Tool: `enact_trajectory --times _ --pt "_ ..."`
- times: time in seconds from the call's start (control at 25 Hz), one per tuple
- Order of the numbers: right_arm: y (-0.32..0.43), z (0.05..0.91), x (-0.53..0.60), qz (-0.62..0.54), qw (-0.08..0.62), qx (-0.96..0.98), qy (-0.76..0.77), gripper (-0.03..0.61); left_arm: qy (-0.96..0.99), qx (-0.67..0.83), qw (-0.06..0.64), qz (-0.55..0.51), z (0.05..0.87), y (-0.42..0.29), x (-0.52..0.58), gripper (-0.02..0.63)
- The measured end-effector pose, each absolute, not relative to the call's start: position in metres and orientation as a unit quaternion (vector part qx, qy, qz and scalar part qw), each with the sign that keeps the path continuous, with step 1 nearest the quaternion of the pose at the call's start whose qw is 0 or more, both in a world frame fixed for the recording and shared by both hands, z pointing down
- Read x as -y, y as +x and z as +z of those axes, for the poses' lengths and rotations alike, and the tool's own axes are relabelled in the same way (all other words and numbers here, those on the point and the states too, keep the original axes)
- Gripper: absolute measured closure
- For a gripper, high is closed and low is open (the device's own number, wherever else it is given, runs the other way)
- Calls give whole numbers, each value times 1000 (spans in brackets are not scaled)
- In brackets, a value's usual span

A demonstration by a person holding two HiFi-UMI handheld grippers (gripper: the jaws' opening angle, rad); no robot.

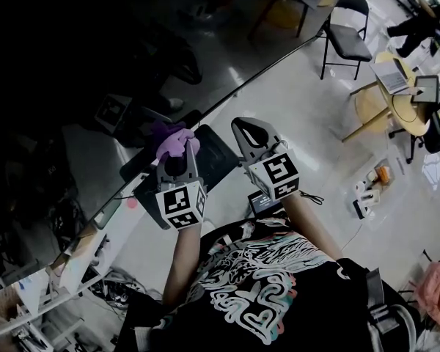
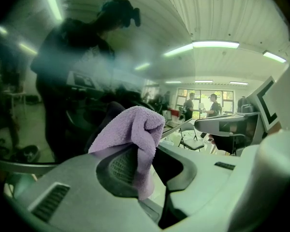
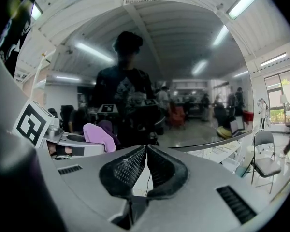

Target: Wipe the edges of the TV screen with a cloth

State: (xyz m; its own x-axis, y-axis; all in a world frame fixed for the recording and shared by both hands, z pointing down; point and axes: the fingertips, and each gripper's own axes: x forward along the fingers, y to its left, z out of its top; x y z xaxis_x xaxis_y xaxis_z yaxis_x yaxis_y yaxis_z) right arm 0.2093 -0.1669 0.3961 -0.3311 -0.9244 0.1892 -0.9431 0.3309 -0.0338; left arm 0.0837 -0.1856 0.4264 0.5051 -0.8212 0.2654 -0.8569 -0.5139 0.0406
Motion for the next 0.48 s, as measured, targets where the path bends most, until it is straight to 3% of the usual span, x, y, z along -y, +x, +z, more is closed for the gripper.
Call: enact_trajectory --times 0.48 --pt "228 398 163 68 64 815 572 545 855 501 89 99 427 88 187 528"
